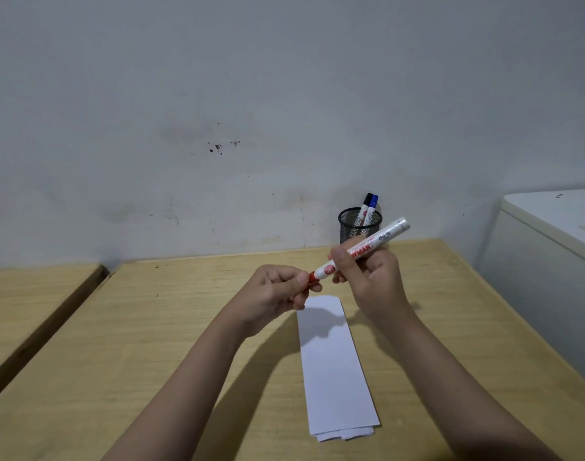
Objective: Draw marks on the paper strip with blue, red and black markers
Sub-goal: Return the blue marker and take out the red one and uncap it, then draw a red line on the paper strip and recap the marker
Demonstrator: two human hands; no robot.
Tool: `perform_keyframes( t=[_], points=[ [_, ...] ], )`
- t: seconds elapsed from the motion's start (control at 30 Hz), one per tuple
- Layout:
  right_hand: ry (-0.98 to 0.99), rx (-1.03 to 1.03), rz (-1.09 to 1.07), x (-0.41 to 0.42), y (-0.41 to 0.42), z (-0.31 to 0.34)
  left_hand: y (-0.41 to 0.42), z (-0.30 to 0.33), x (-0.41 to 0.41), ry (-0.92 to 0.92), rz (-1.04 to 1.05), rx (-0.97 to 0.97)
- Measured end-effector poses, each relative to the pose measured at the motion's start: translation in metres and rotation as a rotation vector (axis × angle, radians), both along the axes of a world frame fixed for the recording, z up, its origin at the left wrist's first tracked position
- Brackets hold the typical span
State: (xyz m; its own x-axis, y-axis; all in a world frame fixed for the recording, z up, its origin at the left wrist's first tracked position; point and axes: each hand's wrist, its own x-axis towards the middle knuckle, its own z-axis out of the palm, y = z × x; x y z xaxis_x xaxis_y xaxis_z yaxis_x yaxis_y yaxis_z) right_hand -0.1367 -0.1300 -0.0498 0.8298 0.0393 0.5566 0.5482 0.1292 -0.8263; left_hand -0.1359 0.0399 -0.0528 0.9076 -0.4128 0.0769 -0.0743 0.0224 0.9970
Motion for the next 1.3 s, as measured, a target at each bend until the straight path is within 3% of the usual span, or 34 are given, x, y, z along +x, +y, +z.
perform_keyframes(
  t=[0.17,0.4,0.6,0.87,1.03,1.17,1.3],
  points=[
    [0.080,0.219,-0.046,0.014,-0.018,-0.003,0.024,-0.010,0.020,0.147,-0.074,-0.122],
    [0.094,0.123,-0.152,0.026,-0.038,-0.009,0.038,-0.027,0.050,-0.098,0.375,0.483],
    [0.124,0.047,-0.143,0.028,-0.030,-0.024,0.020,-0.040,0.074,-0.089,0.414,0.745],
    [0.178,0.046,-0.142,0.030,-0.024,-0.033,0.021,-0.063,0.080,-0.076,0.441,0.740],
    [0.301,0.038,-0.110,0.030,-0.016,-0.033,0.027,-0.064,0.058,-0.076,0.551,0.557],
    [0.436,0.013,-0.104,0.042,-0.003,-0.033,0.023,-0.062,0.028,-0.059,0.450,0.434],
    [0.621,-0.038,-0.082,0.058,0.021,-0.047,0.021,-0.074,0.024,-0.152,0.414,0.677]
  ],
)
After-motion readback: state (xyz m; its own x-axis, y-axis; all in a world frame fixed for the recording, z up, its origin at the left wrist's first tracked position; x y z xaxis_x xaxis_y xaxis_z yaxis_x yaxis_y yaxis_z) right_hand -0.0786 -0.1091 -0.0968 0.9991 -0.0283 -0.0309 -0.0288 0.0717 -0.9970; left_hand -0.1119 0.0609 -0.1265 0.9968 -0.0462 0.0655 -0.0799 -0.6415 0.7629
